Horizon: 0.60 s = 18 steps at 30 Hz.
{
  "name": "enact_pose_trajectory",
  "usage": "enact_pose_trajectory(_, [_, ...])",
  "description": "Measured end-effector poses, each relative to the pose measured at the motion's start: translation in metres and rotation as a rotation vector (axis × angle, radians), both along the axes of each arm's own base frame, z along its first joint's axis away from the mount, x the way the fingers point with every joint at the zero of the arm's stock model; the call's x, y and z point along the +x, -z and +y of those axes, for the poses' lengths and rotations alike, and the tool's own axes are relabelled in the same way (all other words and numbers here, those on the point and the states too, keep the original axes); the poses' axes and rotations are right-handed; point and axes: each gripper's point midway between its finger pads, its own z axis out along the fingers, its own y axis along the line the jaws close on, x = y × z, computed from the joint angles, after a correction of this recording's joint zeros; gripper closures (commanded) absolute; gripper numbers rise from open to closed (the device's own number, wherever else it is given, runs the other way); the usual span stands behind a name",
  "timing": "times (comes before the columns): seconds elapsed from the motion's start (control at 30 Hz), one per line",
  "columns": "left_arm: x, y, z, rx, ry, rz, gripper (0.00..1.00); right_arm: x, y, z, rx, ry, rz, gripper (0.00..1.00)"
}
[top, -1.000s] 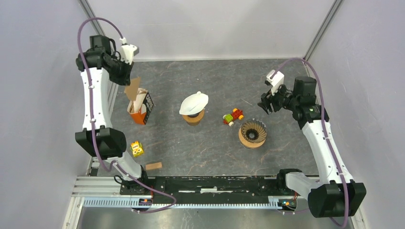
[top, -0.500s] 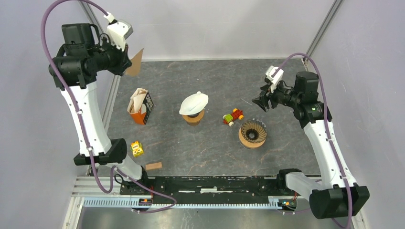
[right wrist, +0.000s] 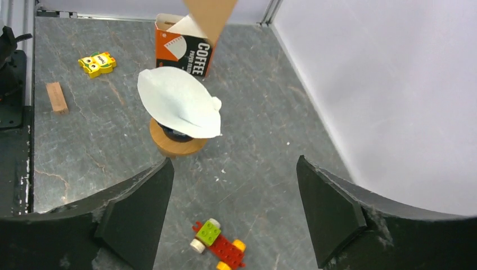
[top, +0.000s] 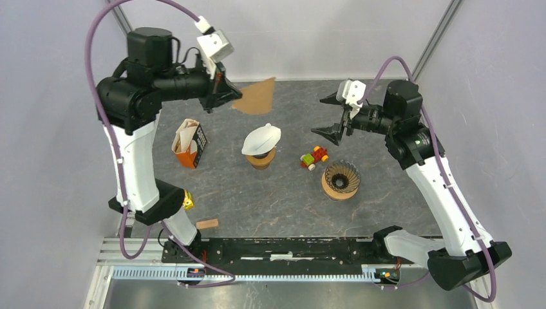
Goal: Place the coffee filter in the dripper
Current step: Place the coffee filter in the coffee dripper.
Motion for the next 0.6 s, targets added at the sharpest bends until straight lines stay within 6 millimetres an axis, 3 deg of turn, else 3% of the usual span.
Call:
enact_pose_trajectory(0.13, [-0.011,0.016,-0.033,0.015,0.128,0.068,0.98,-0.009,-0.027,0.002,0.003,-0.039,-0.090,0.10])
enact_pose_trajectory(0.33, [-0.032,0.037,-0.077,0.065,0.285,0.111,0.98,-0.026,-0.052,-0.002,-0.017,-0.067,-0.188,0.10])
enact_pose_trajectory(0.5, [-0.045,0.050,-0.111,0.109,0.389,0.106,0.98,-0.040,-0.052,0.000,-0.044,-0.124,-0.214,0.13])
enact_pose_trajectory(0.6, [-0.049,0.059,-0.125,0.137,0.423,0.103,0.98,-0.047,-0.040,0.002,-0.076,-0.164,-0.200,0.24])
